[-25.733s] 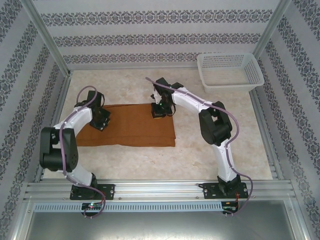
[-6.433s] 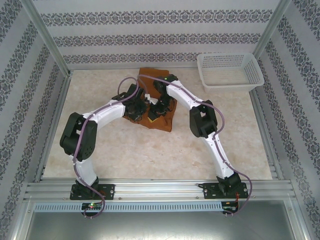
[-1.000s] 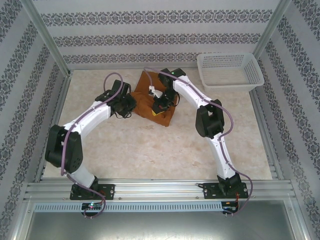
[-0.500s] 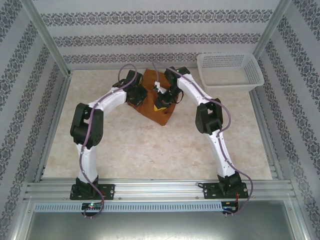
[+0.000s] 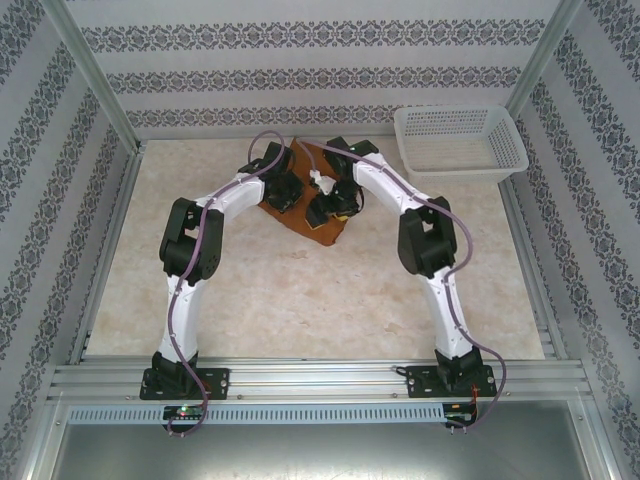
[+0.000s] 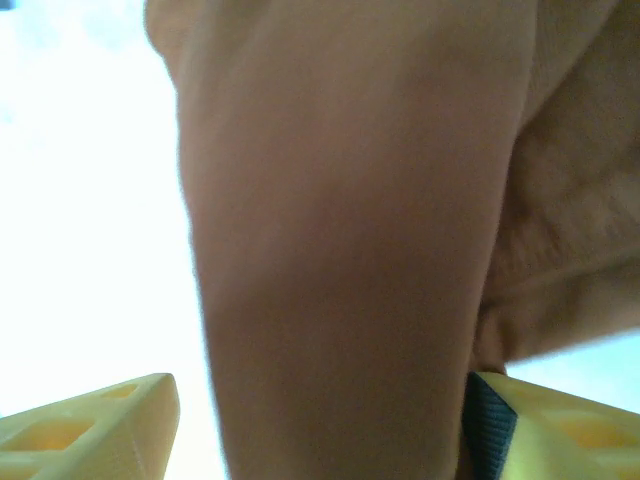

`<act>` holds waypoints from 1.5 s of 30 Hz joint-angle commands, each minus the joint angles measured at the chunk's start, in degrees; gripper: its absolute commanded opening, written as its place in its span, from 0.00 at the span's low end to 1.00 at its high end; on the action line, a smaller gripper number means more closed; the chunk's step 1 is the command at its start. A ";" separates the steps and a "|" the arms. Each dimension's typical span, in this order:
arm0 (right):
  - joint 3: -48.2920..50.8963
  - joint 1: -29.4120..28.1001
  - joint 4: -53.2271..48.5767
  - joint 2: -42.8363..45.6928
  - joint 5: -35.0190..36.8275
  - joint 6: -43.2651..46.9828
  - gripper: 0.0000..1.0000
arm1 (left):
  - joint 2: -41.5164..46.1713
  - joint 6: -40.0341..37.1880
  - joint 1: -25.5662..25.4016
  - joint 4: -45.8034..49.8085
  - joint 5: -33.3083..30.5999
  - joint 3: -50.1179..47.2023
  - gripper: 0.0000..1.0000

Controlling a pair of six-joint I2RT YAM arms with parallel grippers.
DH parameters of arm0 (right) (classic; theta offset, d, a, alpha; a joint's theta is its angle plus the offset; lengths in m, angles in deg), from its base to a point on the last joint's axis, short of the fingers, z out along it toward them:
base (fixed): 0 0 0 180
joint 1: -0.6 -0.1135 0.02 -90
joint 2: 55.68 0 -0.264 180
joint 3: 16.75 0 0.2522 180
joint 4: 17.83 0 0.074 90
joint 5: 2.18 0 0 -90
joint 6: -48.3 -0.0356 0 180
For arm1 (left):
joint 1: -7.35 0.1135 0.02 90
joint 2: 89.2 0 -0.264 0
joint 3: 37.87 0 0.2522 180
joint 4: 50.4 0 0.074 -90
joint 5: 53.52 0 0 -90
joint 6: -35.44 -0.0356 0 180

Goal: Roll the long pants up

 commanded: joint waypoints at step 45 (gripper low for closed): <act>36.54 -9.54 37.68 20.83 31.60 18.04 0.94 | 10.42 -3.98 3.47 4.07 -3.79 -16.80 0.00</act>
